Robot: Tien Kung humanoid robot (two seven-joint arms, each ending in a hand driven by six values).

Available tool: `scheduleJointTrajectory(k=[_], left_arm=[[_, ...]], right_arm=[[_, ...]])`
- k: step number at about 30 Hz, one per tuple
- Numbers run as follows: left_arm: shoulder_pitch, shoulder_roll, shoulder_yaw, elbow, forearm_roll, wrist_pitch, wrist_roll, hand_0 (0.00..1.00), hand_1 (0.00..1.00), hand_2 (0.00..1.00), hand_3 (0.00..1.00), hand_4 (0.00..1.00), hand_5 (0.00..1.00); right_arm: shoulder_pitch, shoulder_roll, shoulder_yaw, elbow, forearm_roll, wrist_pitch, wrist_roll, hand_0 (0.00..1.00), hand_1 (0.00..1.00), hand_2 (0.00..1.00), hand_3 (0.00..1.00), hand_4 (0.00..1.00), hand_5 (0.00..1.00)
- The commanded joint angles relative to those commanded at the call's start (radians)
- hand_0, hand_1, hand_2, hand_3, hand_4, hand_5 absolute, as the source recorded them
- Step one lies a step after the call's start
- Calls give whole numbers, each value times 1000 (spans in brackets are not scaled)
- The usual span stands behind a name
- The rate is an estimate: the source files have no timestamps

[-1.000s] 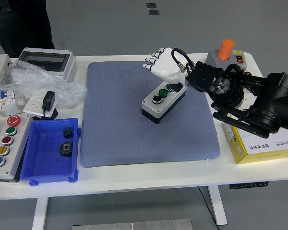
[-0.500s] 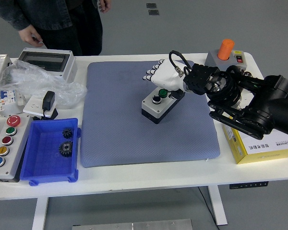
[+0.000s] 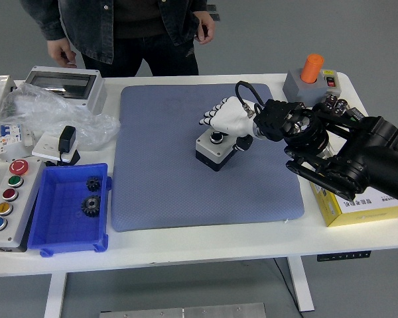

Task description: Pick up the button,place it on the desk,press the button,press the button

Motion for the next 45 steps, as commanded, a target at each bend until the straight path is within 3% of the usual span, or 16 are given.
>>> scheduleJointTrajectory(k=[19,20,24,25,30,31,37,38,40,43,45], left_arm=[[-16,2,-32,-4,39,-6,-6,587,624,602,610,614,350],[-17,3,-34,-4,41,-7,-7,587,624,602,611,611,352],[-19,3,-40,-4,48,-8,-8,587,624,602,611,611,352],[-19,4,-41,-5,49,-8,-8,586,624,603,612,603,358],[-22,5,-54,-6,64,-10,-8,586,624,603,612,603,358],[-22,5,-60,-7,71,-11,-8,586,624,603,612,596,368],[-24,5,-76,-8,89,-13,-9,586,623,604,612,593,372],[-24,5,-77,-9,90,-13,-9,586,623,604,612,593,372],[-23,6,-77,-8,89,-13,-9,586,623,604,612,593,372],[-21,5,-77,-8,88,-13,-9,586,623,604,612,593,372],[-20,5,-76,-8,88,-13,-9,586,624,604,612,589,380]], right_arm=[[-32,60,34,-53,0,-14,10,907,972,998,998,758,2],[-33,62,35,-55,0,-13,11,888,937,983,843,701,2],[-34,63,39,-52,0,-8,11,888,937,983,843,701,2],[-34,63,40,-51,0,-6,11,871,878,894,672,670,2],[-33,66,46,-47,0,5,13,871,878,894,672,670,2],[-33,67,46,-46,0,7,12,833,789,800,632,654,2],[-39,70,52,-46,0,32,11,833,789,800,632,654,2],[-40,70,52,-44,0,37,9,773,702,695,597,602,2],[-42,70,51,-38,0,48,4,773,702,695,597,602,2],[-41,66,42,-19,13,78,-31,773,702,695,597,602,2],[-38,60,30,1,53,93,-66,742,657,679,545,605,2]])
